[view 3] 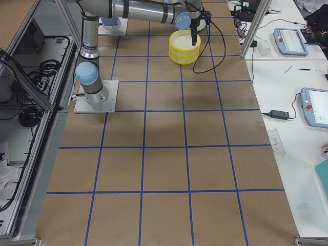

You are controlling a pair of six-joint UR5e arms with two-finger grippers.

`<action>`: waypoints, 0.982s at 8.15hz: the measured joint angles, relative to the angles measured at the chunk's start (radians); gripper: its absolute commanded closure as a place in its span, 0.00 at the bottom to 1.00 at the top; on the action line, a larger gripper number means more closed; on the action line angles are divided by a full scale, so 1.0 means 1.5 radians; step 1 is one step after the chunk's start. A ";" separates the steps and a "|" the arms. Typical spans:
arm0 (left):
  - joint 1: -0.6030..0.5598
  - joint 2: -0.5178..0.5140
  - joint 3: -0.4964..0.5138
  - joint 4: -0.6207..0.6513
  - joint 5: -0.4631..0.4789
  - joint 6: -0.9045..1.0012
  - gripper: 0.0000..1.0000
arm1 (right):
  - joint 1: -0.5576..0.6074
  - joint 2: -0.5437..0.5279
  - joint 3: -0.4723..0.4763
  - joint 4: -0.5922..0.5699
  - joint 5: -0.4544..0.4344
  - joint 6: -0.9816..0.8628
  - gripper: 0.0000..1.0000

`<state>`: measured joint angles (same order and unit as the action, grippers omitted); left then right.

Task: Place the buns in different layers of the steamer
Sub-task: 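Move the right gripper to the steamer rim while the left gripper reaches the plate, then grasp the top steamer tier with the right gripper and lift it aside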

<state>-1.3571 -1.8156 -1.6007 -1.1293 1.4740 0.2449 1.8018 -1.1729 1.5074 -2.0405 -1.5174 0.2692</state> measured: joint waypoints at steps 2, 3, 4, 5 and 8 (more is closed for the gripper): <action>-0.001 -0.059 0.000 0.067 -0.014 -0.008 0.04 | 0.006 0.027 0.005 -0.007 0.003 0.017 0.09; -0.003 -0.087 0.000 0.095 -0.027 -0.010 0.04 | 0.008 0.034 0.008 -0.006 0.003 0.021 0.16; -0.010 -0.114 0.000 0.122 -0.041 -0.014 0.04 | 0.009 0.037 0.015 -0.004 0.002 0.022 0.27; -0.018 -0.139 0.000 0.141 -0.048 -0.017 0.04 | 0.009 0.038 0.025 -0.004 0.002 0.018 0.38; -0.025 -0.198 0.000 0.167 -0.051 -0.015 0.05 | 0.010 0.036 0.037 -0.004 0.001 0.016 0.87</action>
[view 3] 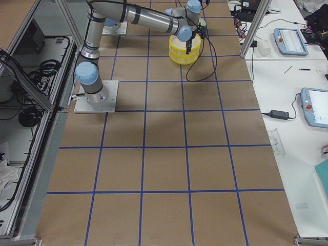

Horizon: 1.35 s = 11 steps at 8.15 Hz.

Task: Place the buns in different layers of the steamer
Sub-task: 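Grasp the top steamer tier with the right gripper and lift it aside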

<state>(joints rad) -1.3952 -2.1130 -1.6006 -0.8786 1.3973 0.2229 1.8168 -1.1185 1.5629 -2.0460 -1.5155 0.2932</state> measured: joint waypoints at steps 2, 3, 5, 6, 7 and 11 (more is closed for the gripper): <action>0.000 -0.023 -0.003 0.002 0.002 0.004 0.19 | 0.000 -0.004 0.001 0.005 -0.003 0.000 1.00; 0.000 -0.028 -0.009 0.002 0.003 0.005 0.18 | -0.001 -0.013 -0.001 0.020 -0.006 -0.001 1.00; -0.001 -0.030 -0.021 0.002 0.005 0.008 0.37 | -0.006 -0.047 -0.004 0.056 -0.003 -0.002 1.00; -0.001 -0.030 -0.025 0.001 0.011 0.008 0.75 | -0.013 -0.067 -0.007 0.081 0.000 -0.003 1.00; -0.001 -0.029 -0.026 0.001 0.018 0.009 0.92 | -0.029 -0.086 -0.008 0.106 0.012 -0.010 1.00; -0.001 -0.002 -0.029 -0.002 0.025 0.016 1.00 | -0.227 -0.157 -0.015 0.245 0.056 -0.241 1.00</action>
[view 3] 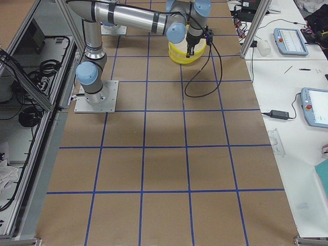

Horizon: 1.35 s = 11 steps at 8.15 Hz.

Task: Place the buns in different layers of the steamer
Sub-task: 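Grasp the top steamer tier with the right gripper and lift it aside, then grasp the white bun with the left gripper and carry it over the steamer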

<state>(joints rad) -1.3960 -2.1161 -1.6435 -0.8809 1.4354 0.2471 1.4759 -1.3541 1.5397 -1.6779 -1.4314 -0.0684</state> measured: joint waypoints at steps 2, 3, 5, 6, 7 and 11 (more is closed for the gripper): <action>-0.002 0.030 0.005 -0.001 0.000 -0.003 1.00 | -0.105 -0.032 -0.001 0.028 -0.062 -0.151 1.00; -0.008 0.052 0.011 -0.001 -0.001 -0.007 1.00 | -0.150 -0.042 -0.001 0.034 -0.081 -0.209 1.00; -0.040 0.100 0.031 -0.002 0.000 -0.017 1.00 | -0.189 -0.048 -0.001 0.033 -0.095 -0.262 1.00; -0.065 0.120 0.037 0.000 -0.002 -0.044 1.00 | -0.194 -0.045 -0.001 0.029 -0.103 -0.275 1.00; -0.098 0.131 0.040 0.002 -0.001 -0.078 1.00 | -0.196 -0.042 0.000 0.024 -0.108 -0.284 1.00; -0.206 0.118 0.007 0.001 -0.006 -0.155 1.00 | -0.198 -0.041 0.000 0.023 -0.108 -0.291 1.00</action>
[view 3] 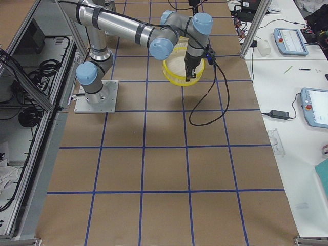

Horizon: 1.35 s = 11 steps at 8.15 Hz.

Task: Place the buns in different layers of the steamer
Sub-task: 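Grasp the white bun with the left gripper and carry it over the steamer, then lower the white bun into the bottom tier and open the left gripper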

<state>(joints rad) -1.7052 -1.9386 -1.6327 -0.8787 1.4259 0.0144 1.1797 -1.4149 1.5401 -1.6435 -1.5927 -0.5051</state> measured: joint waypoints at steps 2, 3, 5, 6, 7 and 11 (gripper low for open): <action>-0.023 -0.012 -0.039 0.001 -0.002 -0.008 1.00 | 0.000 -0.001 0.000 0.002 0.000 0.001 1.00; -0.041 -0.019 -0.048 0.000 -0.002 -0.019 0.94 | 0.000 -0.001 0.000 0.004 -0.001 0.001 1.00; -0.071 -0.033 -0.054 -0.001 -0.002 -0.054 0.03 | 0.001 -0.001 0.000 0.005 -0.002 0.001 1.00; -0.076 -0.040 -0.054 -0.001 -0.002 -0.058 0.00 | 0.001 -0.002 0.000 0.006 -0.002 0.001 1.00; -0.078 -0.046 -0.052 -0.001 -0.002 -0.059 0.00 | 0.001 -0.002 0.000 0.007 -0.003 0.001 1.00; -0.079 -0.043 -0.024 -0.001 0.005 -0.060 0.00 | 0.002 -0.004 0.000 0.007 -0.008 0.002 1.00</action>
<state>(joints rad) -1.8234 -2.0033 -1.6691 -0.8800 1.4331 -0.0759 1.1824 -1.4205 1.5401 -1.6332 -1.6045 -0.5018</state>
